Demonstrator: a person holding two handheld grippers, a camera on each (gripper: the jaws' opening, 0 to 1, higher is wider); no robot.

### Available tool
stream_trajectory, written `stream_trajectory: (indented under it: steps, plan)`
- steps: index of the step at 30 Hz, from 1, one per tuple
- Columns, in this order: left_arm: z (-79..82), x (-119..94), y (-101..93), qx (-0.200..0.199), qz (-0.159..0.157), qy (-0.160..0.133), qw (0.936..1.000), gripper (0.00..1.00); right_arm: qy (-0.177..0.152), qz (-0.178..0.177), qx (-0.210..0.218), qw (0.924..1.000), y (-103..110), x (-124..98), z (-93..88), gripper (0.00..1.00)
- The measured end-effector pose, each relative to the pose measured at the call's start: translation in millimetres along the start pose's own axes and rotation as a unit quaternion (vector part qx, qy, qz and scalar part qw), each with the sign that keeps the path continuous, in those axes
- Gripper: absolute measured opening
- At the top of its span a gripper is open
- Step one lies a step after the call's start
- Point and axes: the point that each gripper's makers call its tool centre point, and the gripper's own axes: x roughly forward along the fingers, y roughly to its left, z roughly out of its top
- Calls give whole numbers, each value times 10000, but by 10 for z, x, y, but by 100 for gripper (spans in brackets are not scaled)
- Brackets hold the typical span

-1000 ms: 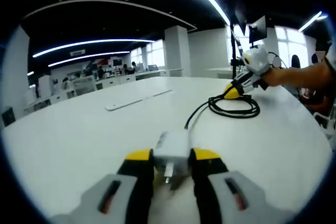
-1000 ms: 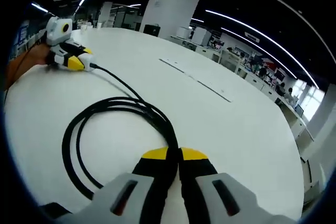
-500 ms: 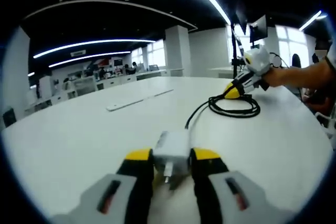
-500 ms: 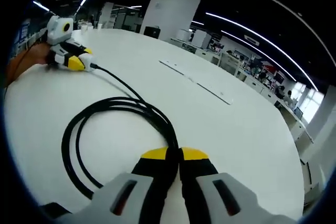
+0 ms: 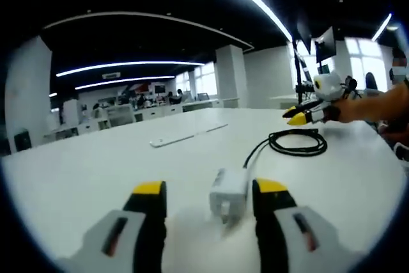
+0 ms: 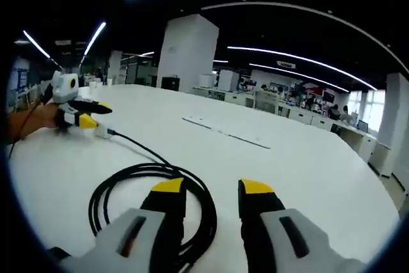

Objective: Plug the desk Type‑C cable into the charger adapter.

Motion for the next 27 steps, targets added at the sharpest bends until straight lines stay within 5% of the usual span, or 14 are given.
stream_trajectory:
  steps: [6, 9, 18, 22, 27]
  plan:
    - [-15, -132, 108, -46, 336, 5, 9994, 68, -435, -110, 315, 9985, -30, -93, 92, 44]
    - [61, -220, 111, 64, 401, -237, 9989, 73, -677, -97, 435, 9967, -15, -138, 131, 51]
    - [7, -421, 154, -258, 853, -128, 9959, 84, -1064, -440, 651, 9912, 4, -298, 203, 79]
    - [97, -543, 166, -332, 1090, -412, 9926, 95, -1195, -572, 792, 9880, 1, -360, 234, 99]
    - [76, -644, 199, -453, 1356, -390, 9890, 100, -1333, -800, 786, 9847, -13, -445, 255, 100]
